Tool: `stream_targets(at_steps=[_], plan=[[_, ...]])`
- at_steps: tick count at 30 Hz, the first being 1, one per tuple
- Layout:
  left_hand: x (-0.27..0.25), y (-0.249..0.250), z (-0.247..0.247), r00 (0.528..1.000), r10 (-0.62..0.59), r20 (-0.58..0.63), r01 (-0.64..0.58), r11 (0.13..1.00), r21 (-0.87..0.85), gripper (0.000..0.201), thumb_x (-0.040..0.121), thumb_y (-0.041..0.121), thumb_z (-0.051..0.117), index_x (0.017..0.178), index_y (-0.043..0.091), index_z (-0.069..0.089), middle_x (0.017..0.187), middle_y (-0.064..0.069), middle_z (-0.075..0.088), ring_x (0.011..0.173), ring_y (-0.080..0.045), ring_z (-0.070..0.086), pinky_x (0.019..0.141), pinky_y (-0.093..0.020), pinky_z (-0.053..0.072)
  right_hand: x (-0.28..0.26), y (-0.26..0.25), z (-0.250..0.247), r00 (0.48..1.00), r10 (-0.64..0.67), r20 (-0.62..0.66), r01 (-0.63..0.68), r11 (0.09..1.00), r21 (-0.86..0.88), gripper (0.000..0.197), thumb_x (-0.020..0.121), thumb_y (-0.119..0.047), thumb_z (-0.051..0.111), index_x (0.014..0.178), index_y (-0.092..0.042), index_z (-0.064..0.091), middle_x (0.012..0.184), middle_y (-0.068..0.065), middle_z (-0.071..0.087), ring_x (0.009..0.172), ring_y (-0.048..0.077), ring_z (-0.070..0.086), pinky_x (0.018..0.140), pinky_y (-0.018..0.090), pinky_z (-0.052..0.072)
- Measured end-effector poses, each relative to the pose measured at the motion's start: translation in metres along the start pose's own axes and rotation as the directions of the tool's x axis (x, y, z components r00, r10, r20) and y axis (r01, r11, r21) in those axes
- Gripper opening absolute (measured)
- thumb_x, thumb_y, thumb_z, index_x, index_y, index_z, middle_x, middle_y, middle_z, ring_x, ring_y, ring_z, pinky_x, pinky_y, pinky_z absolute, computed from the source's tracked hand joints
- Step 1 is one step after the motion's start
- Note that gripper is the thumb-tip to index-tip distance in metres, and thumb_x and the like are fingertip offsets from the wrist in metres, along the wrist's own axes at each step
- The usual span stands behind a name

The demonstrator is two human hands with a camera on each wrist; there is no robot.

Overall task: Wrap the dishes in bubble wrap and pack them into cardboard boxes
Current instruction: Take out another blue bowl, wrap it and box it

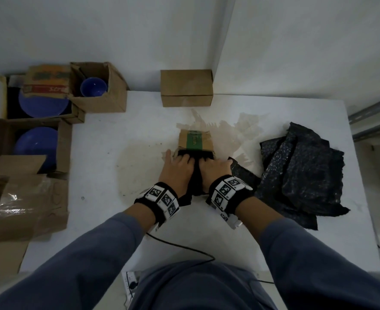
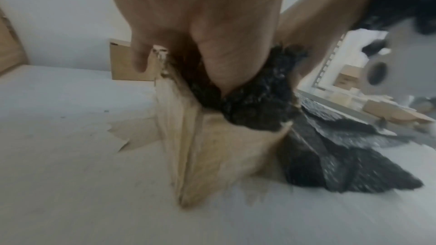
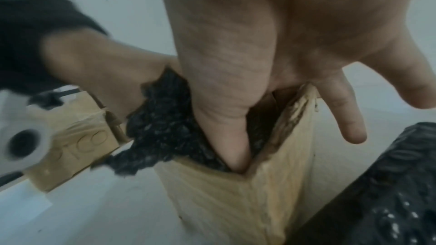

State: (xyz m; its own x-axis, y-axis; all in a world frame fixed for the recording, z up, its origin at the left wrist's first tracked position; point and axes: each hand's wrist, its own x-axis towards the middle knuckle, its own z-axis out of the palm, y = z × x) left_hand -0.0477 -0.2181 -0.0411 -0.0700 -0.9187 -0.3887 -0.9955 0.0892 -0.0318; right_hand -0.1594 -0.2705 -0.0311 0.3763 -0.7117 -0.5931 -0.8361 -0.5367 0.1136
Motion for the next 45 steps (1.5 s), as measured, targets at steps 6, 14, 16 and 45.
stream_targets(at_steps=[6, 14, 16, 45], plan=[[0.012, 0.0, -0.004, 0.998, -0.016, 0.066, 0.023, 0.993, -0.116, 0.05, 0.085, 0.029, 0.06, 0.13, 0.015, 0.044, 0.128, -0.005, 0.053, 0.117, -0.026, 0.054, 0.114, -0.062, 0.018, -0.012, 0.002, 0.001, 0.993, -0.029, -0.111, 0.028, 1.0, -0.01, 0.044, 0.083, -0.031, 0.064, 0.123, -0.021, 0.05, 0.115, -0.002, 0.061, 0.102, 0.03, 0.061, 0.105, 0.064, 0.03], [-0.007, 0.006, 0.01, 0.985, -0.027, -0.17, 0.014, 0.997, -0.077, 0.068, 0.078, 0.021, 0.07, 0.14, 0.013, 0.043, 0.136, -0.008, 0.048, 0.123, -0.03, 0.05, 0.113, -0.052, 0.028, 0.0, -0.001, -0.006, 0.999, -0.001, 0.044, -0.005, 0.993, 0.12, 0.049, 0.087, -0.019, 0.06, 0.134, -0.019, 0.046, 0.122, 0.0, 0.062, 0.111, 0.032, 0.06, 0.104, 0.072, 0.027], [0.001, 0.006, 0.005, 0.997, -0.03, -0.074, 0.024, 0.996, -0.089, 0.066, 0.082, 0.023, 0.064, 0.142, 0.014, 0.038, 0.137, -0.007, 0.046, 0.124, -0.028, 0.05, 0.118, -0.056, 0.017, -0.002, 0.001, -0.004, 0.999, -0.014, 0.039, 0.01, 0.995, 0.103, 0.052, 0.086, -0.021, 0.062, 0.135, -0.02, 0.045, 0.12, -0.002, 0.063, 0.108, 0.03, 0.061, 0.105, 0.073, 0.025], [-0.004, 0.009, 0.009, 0.989, -0.063, -0.134, 0.06, 0.998, -0.029, 0.065, 0.076, 0.025, 0.07, 0.136, 0.014, 0.046, 0.128, -0.01, 0.051, 0.122, -0.032, 0.048, 0.114, -0.058, 0.024, -0.006, 0.002, -0.003, 0.999, -0.026, 0.023, 0.026, 0.999, 0.028, 0.062, 0.088, -0.034, 0.059, 0.144, -0.02, 0.035, 0.139, 0.0, 0.047, 0.122, 0.039, 0.05, 0.102, 0.075, 0.023]])
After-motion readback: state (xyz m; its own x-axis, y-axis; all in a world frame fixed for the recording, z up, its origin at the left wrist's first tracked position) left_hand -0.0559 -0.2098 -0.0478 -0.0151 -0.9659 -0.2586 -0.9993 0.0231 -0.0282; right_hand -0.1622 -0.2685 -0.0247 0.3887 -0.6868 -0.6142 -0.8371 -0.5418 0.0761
